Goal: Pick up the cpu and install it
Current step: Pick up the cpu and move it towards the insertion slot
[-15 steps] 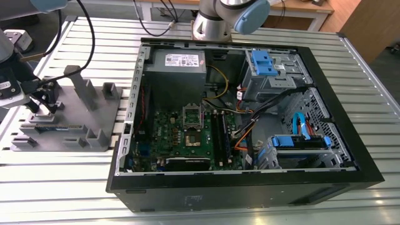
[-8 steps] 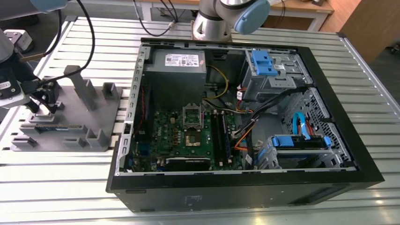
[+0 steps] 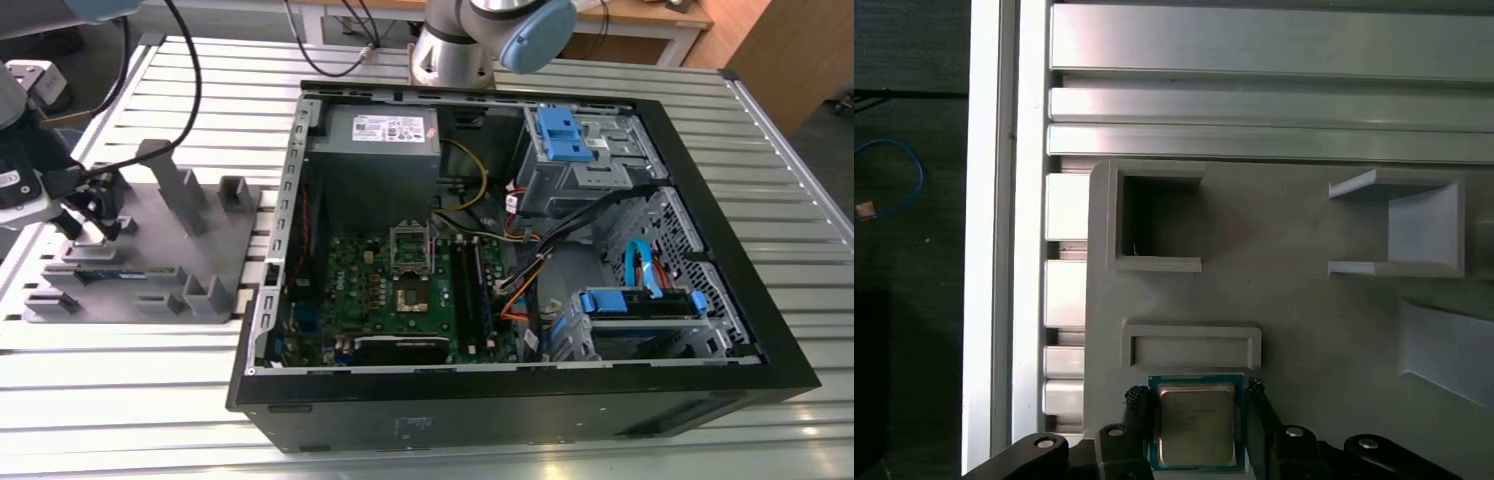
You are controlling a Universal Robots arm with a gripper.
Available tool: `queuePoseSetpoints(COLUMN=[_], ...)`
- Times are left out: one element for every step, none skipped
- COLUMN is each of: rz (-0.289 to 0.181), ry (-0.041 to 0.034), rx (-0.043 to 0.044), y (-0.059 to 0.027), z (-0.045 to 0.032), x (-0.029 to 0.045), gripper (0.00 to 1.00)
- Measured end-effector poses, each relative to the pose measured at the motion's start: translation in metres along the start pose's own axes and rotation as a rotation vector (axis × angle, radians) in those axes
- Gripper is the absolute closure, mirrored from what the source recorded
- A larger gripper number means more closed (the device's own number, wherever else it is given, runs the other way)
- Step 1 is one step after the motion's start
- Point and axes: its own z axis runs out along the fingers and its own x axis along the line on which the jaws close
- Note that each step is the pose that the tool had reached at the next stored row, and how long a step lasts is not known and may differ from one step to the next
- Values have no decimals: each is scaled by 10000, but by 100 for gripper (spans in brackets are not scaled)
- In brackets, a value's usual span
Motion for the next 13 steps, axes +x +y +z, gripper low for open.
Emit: queuePoseSetpoints(rz=[0,1,1,1,1,1,0,0,0,0,0,0,0], ry=[-1,-1,-2,0,-1,-1,-1,-1,0,0,-2,-4,-1], rx=[0,0,-1,-1,-1,-1,-2,-1,-1,-1,-2,-3,-2], y=[1,2,3,3,4,4,5,5,5,6,6,6,6], z=[-28,-63,-96,-129,-158,-186,-213,-239,-257,-263,-263,-263,-272], x=[-1,-2,-2,-3,-4,-4,-5,-5,-6,-6,-7,-7,-6], gripper=[53,53,53,53,53,53,53,53,53,53,53,53,53])
